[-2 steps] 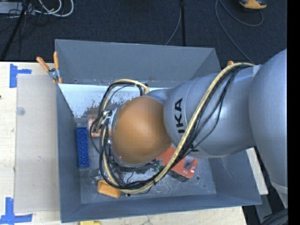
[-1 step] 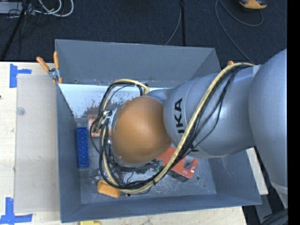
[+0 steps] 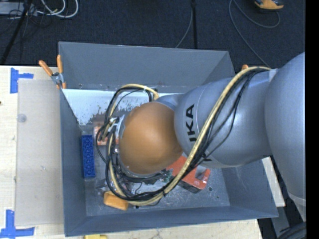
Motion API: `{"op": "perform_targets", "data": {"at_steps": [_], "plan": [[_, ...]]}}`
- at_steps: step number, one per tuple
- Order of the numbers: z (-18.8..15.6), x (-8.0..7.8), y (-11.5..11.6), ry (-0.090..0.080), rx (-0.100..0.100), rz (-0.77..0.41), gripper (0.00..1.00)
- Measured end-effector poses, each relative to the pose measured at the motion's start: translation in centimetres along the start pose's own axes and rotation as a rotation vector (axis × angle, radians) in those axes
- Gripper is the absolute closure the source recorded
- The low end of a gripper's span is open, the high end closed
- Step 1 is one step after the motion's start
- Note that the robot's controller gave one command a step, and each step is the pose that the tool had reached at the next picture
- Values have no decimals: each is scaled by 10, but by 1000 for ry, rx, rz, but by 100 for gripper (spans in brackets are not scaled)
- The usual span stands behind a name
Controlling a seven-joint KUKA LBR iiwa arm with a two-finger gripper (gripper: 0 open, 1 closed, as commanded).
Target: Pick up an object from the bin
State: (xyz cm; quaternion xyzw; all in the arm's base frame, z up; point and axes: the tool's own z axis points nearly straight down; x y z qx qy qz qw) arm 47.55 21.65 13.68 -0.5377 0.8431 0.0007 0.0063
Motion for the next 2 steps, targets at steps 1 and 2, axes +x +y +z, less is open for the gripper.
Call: {"op": "perform_targets", "data": {"at_steps": [1, 2], "plan": [[-23, -2, -21, 0, -2, -189, 100], [-23, -2, -21, 0, -2, -189, 100]]}}
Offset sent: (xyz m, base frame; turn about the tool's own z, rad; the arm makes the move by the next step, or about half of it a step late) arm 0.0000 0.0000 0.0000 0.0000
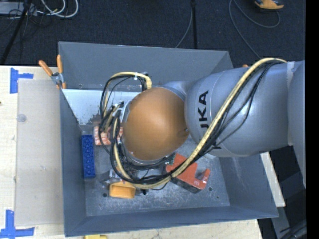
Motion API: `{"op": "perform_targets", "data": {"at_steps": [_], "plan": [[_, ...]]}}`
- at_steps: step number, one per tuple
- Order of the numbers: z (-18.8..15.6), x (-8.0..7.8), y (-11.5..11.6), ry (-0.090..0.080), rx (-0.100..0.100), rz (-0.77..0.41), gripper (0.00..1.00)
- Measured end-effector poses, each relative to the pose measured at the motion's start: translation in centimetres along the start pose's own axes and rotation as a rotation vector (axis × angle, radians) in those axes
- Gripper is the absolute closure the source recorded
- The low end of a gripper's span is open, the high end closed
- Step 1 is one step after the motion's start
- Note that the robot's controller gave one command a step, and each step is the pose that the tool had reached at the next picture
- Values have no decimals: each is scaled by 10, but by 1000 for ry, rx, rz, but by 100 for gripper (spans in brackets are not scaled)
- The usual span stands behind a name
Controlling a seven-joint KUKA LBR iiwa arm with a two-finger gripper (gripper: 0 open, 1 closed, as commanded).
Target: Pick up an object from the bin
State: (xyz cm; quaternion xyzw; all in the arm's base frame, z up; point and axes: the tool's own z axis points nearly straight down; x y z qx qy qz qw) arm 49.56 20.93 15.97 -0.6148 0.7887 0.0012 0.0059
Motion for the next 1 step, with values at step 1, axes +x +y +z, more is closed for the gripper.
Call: {"op": "perform_targets", "data": {"at_steps": [1], "plan": [[-38, 3, -2, 1, -4, -24, 100]]}}
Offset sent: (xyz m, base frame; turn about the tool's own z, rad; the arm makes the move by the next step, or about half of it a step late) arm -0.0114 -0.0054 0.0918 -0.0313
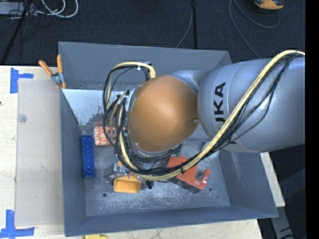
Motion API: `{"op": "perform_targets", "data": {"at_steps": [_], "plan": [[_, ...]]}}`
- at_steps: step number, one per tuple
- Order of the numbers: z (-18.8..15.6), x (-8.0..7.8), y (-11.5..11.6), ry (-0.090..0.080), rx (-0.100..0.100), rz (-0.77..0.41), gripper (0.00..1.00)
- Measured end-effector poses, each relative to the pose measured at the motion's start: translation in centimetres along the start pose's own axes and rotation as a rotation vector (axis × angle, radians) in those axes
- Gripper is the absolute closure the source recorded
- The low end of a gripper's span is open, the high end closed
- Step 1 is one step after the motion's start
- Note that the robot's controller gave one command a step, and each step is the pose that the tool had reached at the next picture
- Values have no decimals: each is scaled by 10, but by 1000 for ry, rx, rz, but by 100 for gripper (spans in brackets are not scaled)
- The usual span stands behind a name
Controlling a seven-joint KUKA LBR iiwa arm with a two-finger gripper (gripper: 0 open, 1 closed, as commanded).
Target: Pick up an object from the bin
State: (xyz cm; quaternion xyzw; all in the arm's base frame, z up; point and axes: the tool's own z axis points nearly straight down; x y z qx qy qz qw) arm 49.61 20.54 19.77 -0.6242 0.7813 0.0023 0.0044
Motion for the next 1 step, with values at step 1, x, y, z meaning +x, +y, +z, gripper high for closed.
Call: {"op": "perform_targets", "data": {"at_steps": [1], "plan": [[-50, 2, 10, -1, 1, -3, 100]]}}
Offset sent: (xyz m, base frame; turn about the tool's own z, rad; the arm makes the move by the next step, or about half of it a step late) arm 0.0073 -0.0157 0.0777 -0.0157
